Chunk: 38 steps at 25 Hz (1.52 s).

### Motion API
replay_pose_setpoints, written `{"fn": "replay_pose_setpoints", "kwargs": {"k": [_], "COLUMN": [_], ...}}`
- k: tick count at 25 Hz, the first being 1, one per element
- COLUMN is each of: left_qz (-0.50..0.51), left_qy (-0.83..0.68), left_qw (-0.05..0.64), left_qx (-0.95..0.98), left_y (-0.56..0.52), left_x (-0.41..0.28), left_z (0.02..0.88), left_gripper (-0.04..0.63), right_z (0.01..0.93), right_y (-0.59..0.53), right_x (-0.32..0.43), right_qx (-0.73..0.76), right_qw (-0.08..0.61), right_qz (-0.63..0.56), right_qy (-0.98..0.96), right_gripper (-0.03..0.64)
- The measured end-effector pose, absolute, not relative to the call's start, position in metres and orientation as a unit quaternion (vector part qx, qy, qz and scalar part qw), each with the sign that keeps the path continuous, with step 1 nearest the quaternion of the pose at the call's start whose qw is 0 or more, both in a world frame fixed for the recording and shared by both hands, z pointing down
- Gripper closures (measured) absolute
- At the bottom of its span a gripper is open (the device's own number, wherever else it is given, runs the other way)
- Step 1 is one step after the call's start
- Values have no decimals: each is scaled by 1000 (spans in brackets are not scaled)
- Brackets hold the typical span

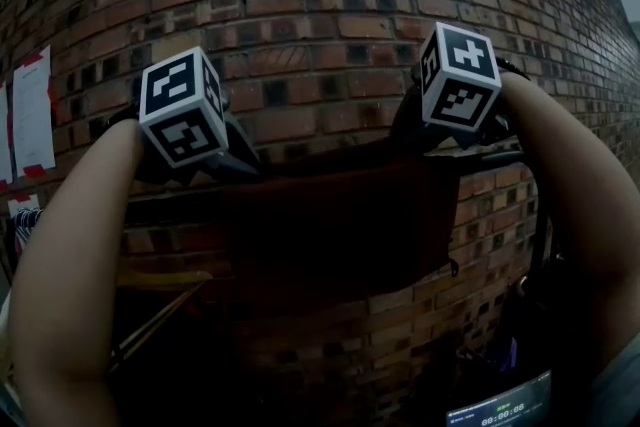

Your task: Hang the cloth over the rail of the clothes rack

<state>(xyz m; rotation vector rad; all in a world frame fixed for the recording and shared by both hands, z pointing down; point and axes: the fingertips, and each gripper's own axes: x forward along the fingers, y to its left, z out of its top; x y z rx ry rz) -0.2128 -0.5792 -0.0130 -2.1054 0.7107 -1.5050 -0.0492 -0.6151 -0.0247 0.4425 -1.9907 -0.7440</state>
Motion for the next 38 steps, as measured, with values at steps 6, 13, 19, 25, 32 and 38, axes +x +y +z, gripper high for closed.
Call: {"fn": "replay_pose_setpoints", "kwargs": {"k": [6,13,19,25,32,38], "left_qz": [-506,-493,-490,-498,-487,-470], "left_qy": [277,300,313,309,329,352], "left_qw": [232,233,228,225,247,299], "left_qx": [-783,-783,-781,-778,-770,-752], "left_y": [-588,-588,-591,-592,-592,-580], "left_x": [-206,-210,-214,-217,-216,-203], "left_z": [-24,-30,-26,-23,-36,-59], "left_gripper": [411,403,403,403,403,592], "right_z": [-25,-32,-32,-42,-47,-62], "right_y": [-615,-616,-627,-636,-638,-620], "right_x": [-52,-50,-40,-31,-23,-29], "right_qx": [180,195,210,218,243,263], "right_qw": [465,444,435,417,418,407], "right_qz": [-315,-328,-317,-295,-313,-371], "right_qy": [-807,-811,-816,-832,-817,-792], "right_gripper": [408,399,399,399,435,615]}}
